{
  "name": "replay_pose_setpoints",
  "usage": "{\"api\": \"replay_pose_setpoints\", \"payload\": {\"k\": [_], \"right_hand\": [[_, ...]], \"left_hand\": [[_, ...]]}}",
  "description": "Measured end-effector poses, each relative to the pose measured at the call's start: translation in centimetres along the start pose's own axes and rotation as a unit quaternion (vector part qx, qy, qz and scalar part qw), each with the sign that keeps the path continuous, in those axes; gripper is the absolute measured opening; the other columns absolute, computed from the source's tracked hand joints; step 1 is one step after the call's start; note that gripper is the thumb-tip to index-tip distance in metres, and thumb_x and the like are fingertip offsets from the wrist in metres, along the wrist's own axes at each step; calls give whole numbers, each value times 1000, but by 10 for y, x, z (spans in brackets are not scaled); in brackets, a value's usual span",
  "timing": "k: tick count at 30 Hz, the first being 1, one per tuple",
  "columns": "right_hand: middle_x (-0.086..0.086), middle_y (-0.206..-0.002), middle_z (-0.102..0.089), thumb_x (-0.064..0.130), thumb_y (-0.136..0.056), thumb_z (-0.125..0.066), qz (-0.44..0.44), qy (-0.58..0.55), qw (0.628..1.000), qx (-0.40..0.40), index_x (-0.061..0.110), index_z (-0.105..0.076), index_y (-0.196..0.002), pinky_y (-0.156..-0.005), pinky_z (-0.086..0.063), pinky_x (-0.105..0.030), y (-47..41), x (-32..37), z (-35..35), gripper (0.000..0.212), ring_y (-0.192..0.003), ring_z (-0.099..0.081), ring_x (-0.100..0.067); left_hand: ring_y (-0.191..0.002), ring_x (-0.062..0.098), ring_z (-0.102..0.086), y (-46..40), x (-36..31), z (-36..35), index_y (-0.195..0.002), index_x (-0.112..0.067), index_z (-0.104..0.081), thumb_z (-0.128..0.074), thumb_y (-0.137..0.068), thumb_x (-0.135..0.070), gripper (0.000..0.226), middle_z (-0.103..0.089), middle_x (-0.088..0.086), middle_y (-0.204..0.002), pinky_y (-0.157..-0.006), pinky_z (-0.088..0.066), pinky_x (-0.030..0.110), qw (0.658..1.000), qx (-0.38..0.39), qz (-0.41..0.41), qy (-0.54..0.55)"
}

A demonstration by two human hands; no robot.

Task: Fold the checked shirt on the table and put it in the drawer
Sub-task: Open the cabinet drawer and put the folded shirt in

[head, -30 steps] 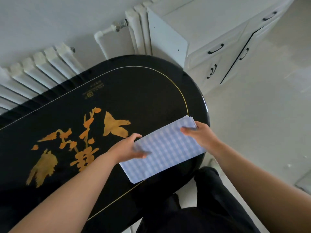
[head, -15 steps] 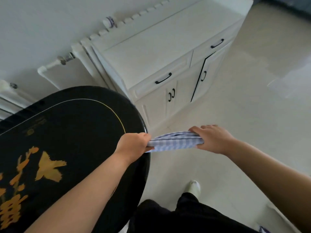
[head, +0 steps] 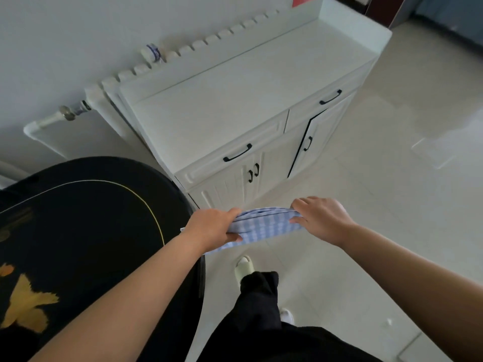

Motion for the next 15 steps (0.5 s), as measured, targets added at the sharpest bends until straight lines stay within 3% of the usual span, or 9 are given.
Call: {"api": "replay_pose_setpoints", "payload": {"k": [2, 4, 6, 9, 11, 13, 15], "right_hand": [[1, -102, -63, 42, -98, -45, 9, 4, 1000, 1, 14, -53, -105, -65, -31, -29, -26, 1, 7, 31, -101, -57, -20], [0, -105, -62, 43, -97, -47, 6, -12, 1000, 5, 14, -52, -106, -66, -32, -29, -54, -1, 12, 31, -104, -56, -20], [4, -107, -60, 45, -92, -55, -19, -64, 997, 27, 17, -51, -110, -71, -33, -28, -85, -4, 13, 33, -108, -53, -18], [7, -113, -49, 50, -79, -70, -84, -219, 969, 78, 23, -49, -120, -84, -38, -29, -135, -4, 4, 54, -110, -47, -15], [-2, -128, -48, 48, -80, -70, -158, -403, 898, 81, 19, -46, -131, -94, -40, -30, -167, 0, -3, 64, -120, -47, -19], [-5, -133, -49, 59, -78, -64, -262, -600, 752, 74, 13, -43, -136, -94, -39, -31, -197, 3, -9, 77, -127, -46, -22], [-6, -140, -44, 80, -49, -69, -339, -726, 591, 90, 16, -38, -142, -100, -38, -35, -223, 8, -17, 117, -130, -44, -22]], "left_hand": [[-87, 25, -63, -17, 14, 1, -116, -23, -50, -51, -88, -57, 44, -67, 1, -94, -68, -46, 33, 999, -2, 12, 53], [-84, 25, -63, -29, 32, 2, -104, -19, -53, -49, -90, -55, 39, -66, 2, -90, -64, -44, 32, 994, -7, 37, 105], [-81, 26, -63, -39, 48, 5, -101, -18, -52, -47, -92, -54, 37, -66, 2, -89, -59, -39, 31, 994, -27, 53, 97], [-79, 24, -64, -44, 71, 5, -105, -21, -50, -44, -95, -50, 32, -67, 2, -89, -57, -35, 30, 993, -36, 84, 70], [-80, 22, -64, -42, 87, 3, -108, -23, -50, -42, -96, -49, 30, -68, 0, -91, -58, -37, 30, 990, -27, 118, 72], [-80, 22, -64, -39, 102, 4, -107, -24, -51, -41, -96, -47, 28, -67, 0, -91, -60, -39, 31, 985, -23, 147, 82], [-79, 23, -63, -34, 112, 11, -106, -23, -51, -41, -96, -44, 25, -66, 1, -88, -59, -37, 31, 980, -21, 178, 92]]}}
Point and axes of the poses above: each hand's wrist, its own y-axis away from the middle knuckle, its own z-axis out of the back of the hand, x = y × z, the point moved 2 cm from there along -y, towards the middle knuckle
